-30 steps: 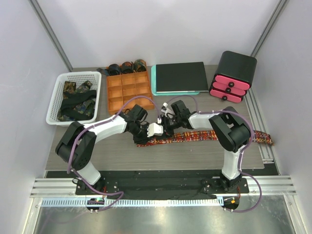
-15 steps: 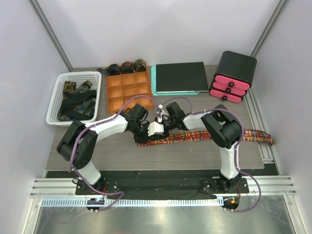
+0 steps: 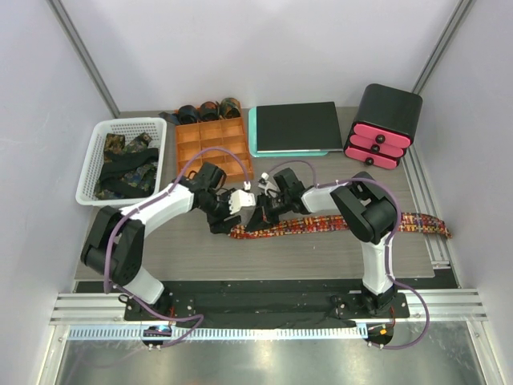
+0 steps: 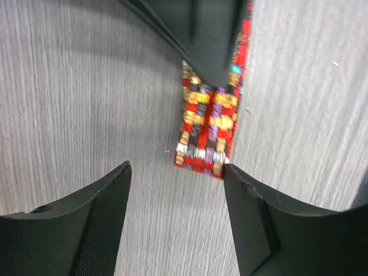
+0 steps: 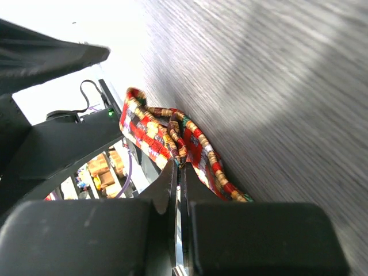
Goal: Roll the ties
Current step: Roll the tie at the center of the board.
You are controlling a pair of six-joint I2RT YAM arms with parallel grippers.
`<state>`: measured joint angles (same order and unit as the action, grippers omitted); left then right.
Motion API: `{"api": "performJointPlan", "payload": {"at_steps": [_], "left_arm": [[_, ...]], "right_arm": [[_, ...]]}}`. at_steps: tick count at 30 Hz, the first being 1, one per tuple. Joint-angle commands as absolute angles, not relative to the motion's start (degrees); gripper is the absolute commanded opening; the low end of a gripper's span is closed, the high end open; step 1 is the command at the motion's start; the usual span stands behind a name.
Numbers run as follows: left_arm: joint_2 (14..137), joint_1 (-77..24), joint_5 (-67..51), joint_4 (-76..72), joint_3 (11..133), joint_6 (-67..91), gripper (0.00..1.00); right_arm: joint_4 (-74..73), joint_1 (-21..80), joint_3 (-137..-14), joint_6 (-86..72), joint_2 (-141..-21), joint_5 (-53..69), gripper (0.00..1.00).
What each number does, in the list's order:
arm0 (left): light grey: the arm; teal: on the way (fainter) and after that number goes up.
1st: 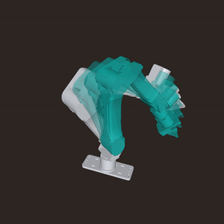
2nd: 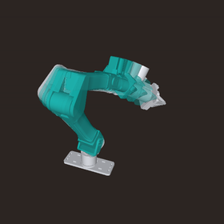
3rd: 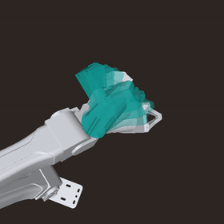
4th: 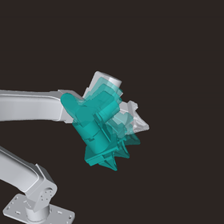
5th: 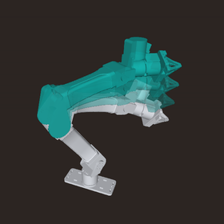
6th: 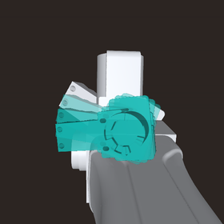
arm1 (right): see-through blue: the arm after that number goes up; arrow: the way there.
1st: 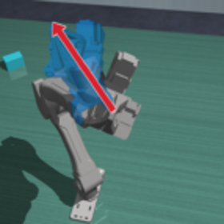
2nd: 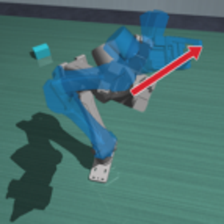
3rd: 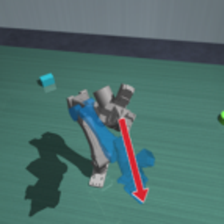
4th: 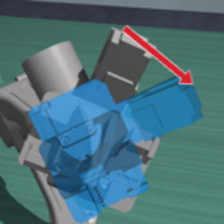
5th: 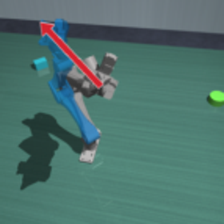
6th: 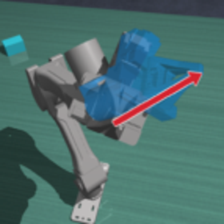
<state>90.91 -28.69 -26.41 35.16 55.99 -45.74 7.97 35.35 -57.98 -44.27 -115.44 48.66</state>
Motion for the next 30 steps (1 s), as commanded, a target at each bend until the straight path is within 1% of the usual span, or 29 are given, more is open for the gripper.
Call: {"api": "performJointPlan", "payload": {"at_steps": [1, 9, 11, 12, 13, 15, 16, 18, 20, 21, 24, 30], "left_arm": [[88.15, -28.92, -28.65, 37.09, 54.32, -48.61, 0.67], [90.88, -30.58, -28.39, 35.25, 55.11, -47.55, 0.70], [91.66, -31.11, -27.78, 34.54, 55.11, -47.64, 0.69], [91.84, -31.20, -27.60, 34.45, 55.19, -47.64, 0.67], [92.02, -31.29, -27.68, 34.45, 55.37, -47.64, 0.63], [92.20, -31.38, -28.21, 34.63, 55.98, -47.64, 0.57], [92.02, -31.55, -29.08, 34.80, 56.25, -47.64, 0.50], [91.93, -32.08, -29.88, 35.07, 57.30, -47.20, 0.45], [92.20, -32.52, -30.76, 35.07, 58.27, -46.50, 0.40], [92.46, -33.22, -30.94, 35.16, 59.23, -45.89, 0.39], [93.69, -34.36, -31.64, 35.16, 60.81, -44.92, 0.37], [97.20, -36.56, -31.47, 35.24, 64.07, -42.63, 0.36]], "right_arm": [[7.56, 34.80, -58.10, -42.45, -115.75, 48.87, 0.01], [7.73, 34.80, -58.71, -42.72, -116.72, 48.78, 0.01], [7.65, 34.72, -58.80, -42.71, -116.72, 48.95, 0.01], [7.56, 34.63, -58.54, -42.63, -116.72, 48.96, 0.01], [7.56, 34.54, -58.45, -42.71, -116.63, 48.96, 0.01], [7.47, 34.19, -58.36, -42.63, -116.54, 48.96, 0.01], [7.47, 34.19, -58.27, -42.71, -116.46, 49.13, 0.01], [7.47, 34.19, -58.53, -42.71, -116.46, 49.22, 0.01], [7.47, 34.19, -58.71, -43.24, -116.54, 49.39, 0.03], [7.91, 34.19, -58.80, -43.50, -116.63, 49.66, 0.06], [8.00, 34.02, -59.06, -43.94, -116.46, 49.75, 0.07], [6.07, 34.10, -59.77, -42.80, -116.72, 49.04, 0.06]]}}
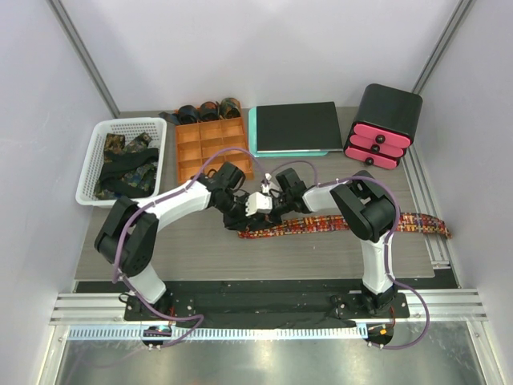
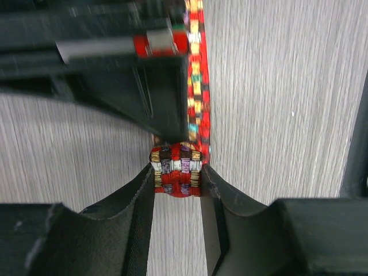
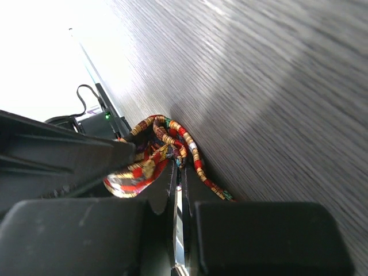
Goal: Roll the ties
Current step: Roll the tie at the center of the board.
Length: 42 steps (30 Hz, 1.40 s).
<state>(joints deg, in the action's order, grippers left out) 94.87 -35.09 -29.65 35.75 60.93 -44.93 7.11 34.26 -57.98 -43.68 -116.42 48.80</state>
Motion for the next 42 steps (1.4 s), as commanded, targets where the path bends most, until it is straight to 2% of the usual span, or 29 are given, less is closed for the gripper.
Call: {"api": "performJointPlan", "payload": {"at_steps": [1, 8, 13, 20, 24, 36, 40, 42], "left_arm": [[97.64, -36.91, -31.20, 35.24, 64.33, -42.10, 0.36], [100.99, -39.11, -27.16, 35.51, 65.04, -40.52, 0.35], [100.99, -39.29, -25.76, 35.07, 63.81, -40.69, 0.35], [101.69, -39.29, -25.31, 35.33, 64.34, -40.34, 0.35], [101.86, -39.29, -25.23, 35.25, 64.51, -40.34, 0.35], [102.48, -39.29, -25.58, 35.16, 65.30, -39.64, 0.36], [102.48, -39.29, -25.58, 35.07, 65.21, -39.64, 0.37], [102.39, -39.29, -25.49, 35.07, 65.21, -39.73, 0.38]], "right_arm": [[6.06, 34.19, -59.77, -42.89, -116.63, 49.13, 0.07], [5.28, 34.10, -59.68, -44.47, -113.73, 49.83, 0.16], [1.94, 32.88, -59.85, -43.86, -111.19, 51.24, 0.27], [0.35, 31.46, -57.92, -42.27, -107.67, 52.03, 0.31], [4.92, 31.90, -56.95, -45.43, -107.92, 51.77, 0.35], [7.21, 34.10, -58.01, -46.23, -111.88, 50.71, 0.32], [3.61, 33.66, -59.06, -43.42, -112.94, 50.10, 0.23], [1.94, 33.05, -59.33, -42.10, -113.03, 49.84, 0.14]]}}
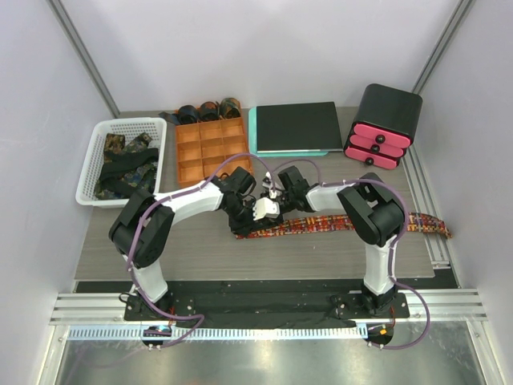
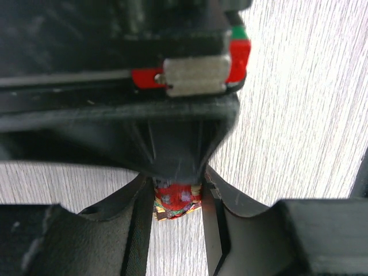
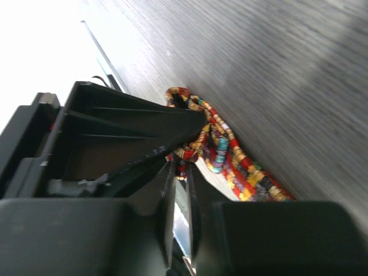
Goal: Roll the ties
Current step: Roll the tie at the center of the board.
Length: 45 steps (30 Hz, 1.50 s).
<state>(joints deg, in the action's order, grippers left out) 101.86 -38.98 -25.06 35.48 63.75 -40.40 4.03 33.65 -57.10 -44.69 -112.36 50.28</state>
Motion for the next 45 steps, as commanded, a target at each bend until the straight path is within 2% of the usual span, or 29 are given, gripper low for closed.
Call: {"api": "performJointPlan", "payload": {"at_steps": [1, 2, 3, 11, 14, 24, 30, 35, 37, 40, 45], "left_arm": [[102.39, -39.29, -25.31, 35.16, 65.21, -39.64, 0.38], [102.31, -39.20, -25.14, 35.16, 65.21, -39.46, 0.41], [102.04, -39.03, -25.05, 35.24, 65.21, -39.46, 0.43], [95.64, -34.72, -28.65, 34.73, 62.58, -38.15, 0.64], [94.66, -34.45, -29.00, 33.06, 60.30, -38.23, 0.68], [96.41, -35.24, -30.41, 28.83, 60.99, -37.35, 0.70], [98.26, -37.53, -27.51, 28.83, 61.79, -39.37, 0.66], [99.05, -37.71, -27.42, 30.32, 62.58, -40.60, 0.53], [98.44, -37.79, -27.68, 29.97, 62.40, -40.95, 0.43], [97.30, -37.79, -29.70, 29.88, 62.23, -40.87, 0.34], [96.59, -37.88, -31.90, 29.71, 64.51, -38.50, 0.32]], "right_arm": [[1.50, 32.96, -59.59, -41.84, -112.94, 49.92, 0.10], [0.36, 32.70, -59.76, -41.23, -113.03, 49.92, 0.02], [-0.34, 32.17, -59.94, -40.79, -112.68, 49.75, 0.01], [-6.32, 29.80, -59.86, -37.44, -112.23, 52.20, 0.01], [-7.29, 28.83, -59.41, -36.13, -113.64, 52.30, 0.01], [-9.93, 27.69, -59.32, -33.75, -115.93, 50.45, 0.01], [-10.55, 27.69, -59.77, -33.22, -117.33, 49.75, 0.01], [-10.37, 27.69, -60.29, -33.66, -118.12, 49.75, 0.01], [-10.20, 27.86, -60.64, -34.28, -118.21, 50.01, 0.01], [-9.84, 27.86, -60.82, -34.98, -117.69, 50.89, 0.01], [-9.32, 28.56, -60.73, -35.51, -117.16, 51.33, 0.01]]}}
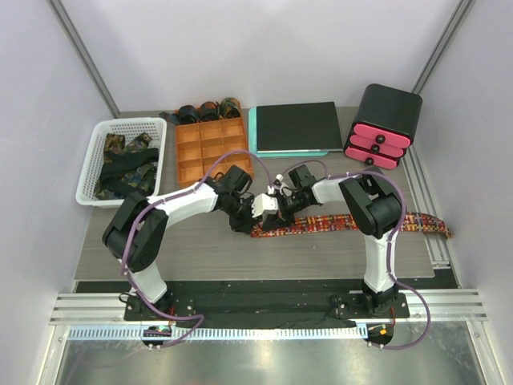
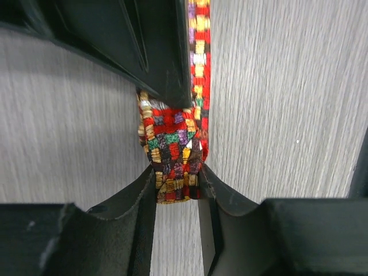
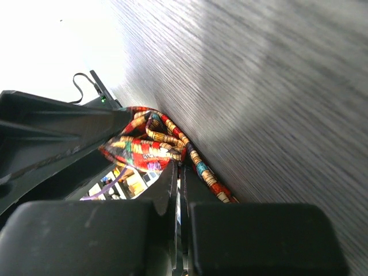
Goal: Roll the ties
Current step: Roll the tie at the center of the board.
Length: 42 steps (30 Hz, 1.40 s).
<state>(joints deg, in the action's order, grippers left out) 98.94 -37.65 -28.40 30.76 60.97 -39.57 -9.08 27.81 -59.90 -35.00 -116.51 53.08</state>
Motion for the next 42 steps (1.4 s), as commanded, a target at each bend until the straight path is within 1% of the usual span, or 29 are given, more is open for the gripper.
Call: {"api": "performJointPlan", "payload": {"at_steps": [1, 6, 10, 14, 17, 18, 22, 24, 26, 31, 34, 37, 39, 40, 42], "left_arm": [[96.85, -37.88, -32.17, 29.62, 65.03, -38.15, 0.31], [100.10, -39.81, -32.61, 29.53, 68.46, -36.48, 0.31], [103.35, -41.75, -30.33, 29.88, 70.13, -35.60, 0.32], [105.47, -42.63, -28.31, 31.11, 71.10, -35.77, 0.32], [106.17, -42.54, -27.08, 31.72, 70.75, -36.21, 0.32], [106.26, -42.63, -26.90, 31.99, 70.58, -36.56, 0.32], [106.96, -42.63, -25.93, 33.57, 69.79, -37.79, 0.32], [107.14, -42.80, -26.01, 33.75, 69.87, -38.23, 0.32], [107.84, -43.06, -25.49, 34.01, 70.31, -37.97, 0.32], [108.37, -43.07, -25.40, 34.37, 71.02, -38.06, 0.32], [108.11, -43.07, -25.75, 34.45, 70.84, -38.14, 0.32], [107.93, -43.07, -25.75, 34.37, 70.84, -38.23, 0.33], [107.75, -43.15, -25.75, 34.19, 70.84, -38.23, 0.33], [107.84, -43.15, -25.75, 34.19, 70.84, -38.32, 0.33], [108.02, -43.07, -25.66, 34.19, 70.93, -38.32, 0.34]], "right_arm": [[-8.97, 28.74, -60.73, -35.77, -117.42, 51.33, 0.01], [-8.35, 29.00, -61.61, -36.30, -117.86, 51.42, 0.01], [-7.91, 29.09, -61.87, -36.91, -116.90, 51.77, 0.02], [-8.00, 28.83, -61.17, -37.18, -114.79, 52.56, 0.12], [-9.13, 28.74, -60.82, -36.57, -113.21, 53.26, 0.16], [-11.05, 28.65, -61.26, -35.17, -112.86, 53.35, 0.19], [-17.48, 27.08, -62.84, -30.43, -110.57, 53.61, 0.23], [-20.20, 26.63, -63.63, -28.92, -109.95, 53.88, 0.27], [-21.00, 26.28, -63.89, -27.86, -108.99, 54.05, 0.31], [-22.50, 25.31, -63.81, -26.63, -107.93, 53.70, 0.33], [-21.10, 25.14, -63.72, -27.42, -107.75, 53.26, 0.33], [-17.24, 25.22, -62.67, -31.45, -108.37, 53.61, 0.36], [-13.21, 25.14, -61.62, -34.97, -108.81, 54.05, 0.40], [-11.79, 25.22, -61.26, -36.37, -108.81, 54.23, 0.44], [-7.57, 25.40, -60.03, -39.88, -108.81, 54.84, 0.47]]}}
